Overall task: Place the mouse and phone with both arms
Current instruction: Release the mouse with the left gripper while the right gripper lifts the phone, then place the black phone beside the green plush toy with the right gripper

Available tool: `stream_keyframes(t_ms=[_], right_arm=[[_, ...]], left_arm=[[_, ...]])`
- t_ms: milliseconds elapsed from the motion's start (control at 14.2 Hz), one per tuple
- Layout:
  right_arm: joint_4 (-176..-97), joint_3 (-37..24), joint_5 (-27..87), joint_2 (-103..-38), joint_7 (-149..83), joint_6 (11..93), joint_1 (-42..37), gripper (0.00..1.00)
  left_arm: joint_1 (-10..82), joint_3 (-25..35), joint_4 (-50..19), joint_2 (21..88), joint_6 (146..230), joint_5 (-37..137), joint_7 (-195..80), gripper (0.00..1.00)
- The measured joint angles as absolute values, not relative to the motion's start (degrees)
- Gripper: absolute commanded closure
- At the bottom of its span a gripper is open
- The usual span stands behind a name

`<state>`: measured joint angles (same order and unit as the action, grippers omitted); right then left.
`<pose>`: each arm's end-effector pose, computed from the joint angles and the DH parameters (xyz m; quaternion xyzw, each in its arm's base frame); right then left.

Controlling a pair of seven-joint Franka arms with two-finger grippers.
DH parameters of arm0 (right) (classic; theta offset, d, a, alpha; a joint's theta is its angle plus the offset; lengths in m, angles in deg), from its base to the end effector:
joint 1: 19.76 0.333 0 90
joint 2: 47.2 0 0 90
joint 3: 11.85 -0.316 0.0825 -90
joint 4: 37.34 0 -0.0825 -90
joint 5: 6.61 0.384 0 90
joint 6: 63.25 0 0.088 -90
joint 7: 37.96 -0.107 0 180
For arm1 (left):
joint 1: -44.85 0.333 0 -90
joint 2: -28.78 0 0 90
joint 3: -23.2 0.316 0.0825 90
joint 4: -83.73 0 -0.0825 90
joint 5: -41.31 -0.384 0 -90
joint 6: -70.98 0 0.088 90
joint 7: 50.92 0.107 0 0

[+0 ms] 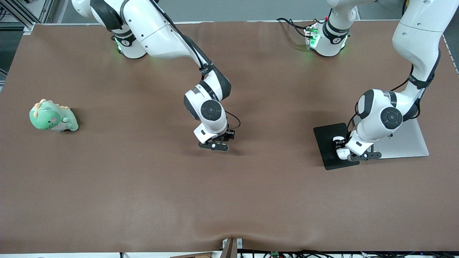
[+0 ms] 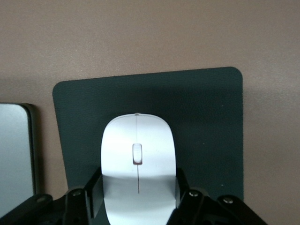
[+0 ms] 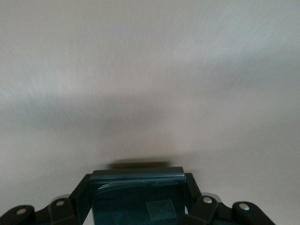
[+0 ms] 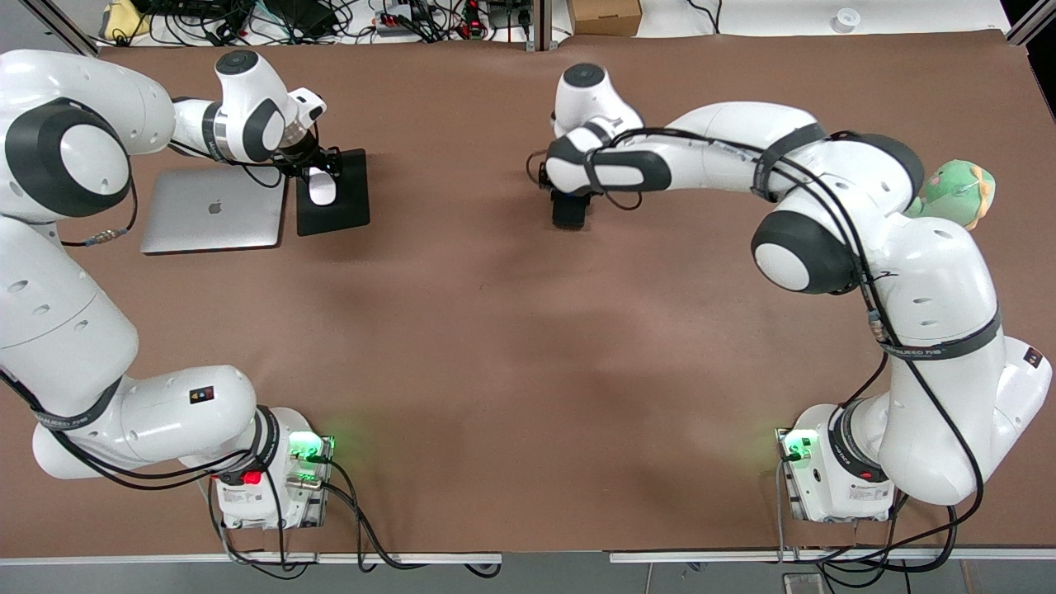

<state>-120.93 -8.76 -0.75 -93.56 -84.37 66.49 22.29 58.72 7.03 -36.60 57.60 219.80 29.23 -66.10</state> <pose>0.5544 0.4606 0.2013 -0.9958 0.0893 0.0141 0.0139 0.5818 -0.0279 0.1867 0.9991 0.0398 0.0098 0.0135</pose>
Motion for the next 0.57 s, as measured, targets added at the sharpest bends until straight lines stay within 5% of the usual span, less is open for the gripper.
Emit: stream_keyframes(t_ms=[141, 212, 353, 424, 565], right_arm=[[-121.3, -7.8, -0.8, -88.6, -84.2, 63.5, 19.5, 1.00], [-122.0, -7.7, -0.8, -85.1, -82.9, 60.7, 17.1, 1.00], [-124.8, -7.5, -0.8, -77.6, -76.6, 53.3, 11.3, 1.00], [-126.3, -7.5, -0.8, -74.5, -72.7, 49.1, 8.2, 1.00], [-128.9, -7.3, -0.8, -70.6, -65.3, 42.3, 1.2, 1.00]], left_arm=[[58.7, 7.0, -36.6, 57.7, 220.2, 29.2, -66.1, 1.00], [58.7, 7.0, -36.7, 57.8, 220.4, 29.2, -66.1, 0.91], [58.7, 7.0, -36.7, 57.8, 220.7, 29.2, -66.1, 0.42], [58.7, 7.0, -36.7, 57.8, 220.7, 29.2, -66.1, 0.00], [58.5, 6.7, -36.7, 57.8, 221.4, 29.2, -65.9, 0.00]])
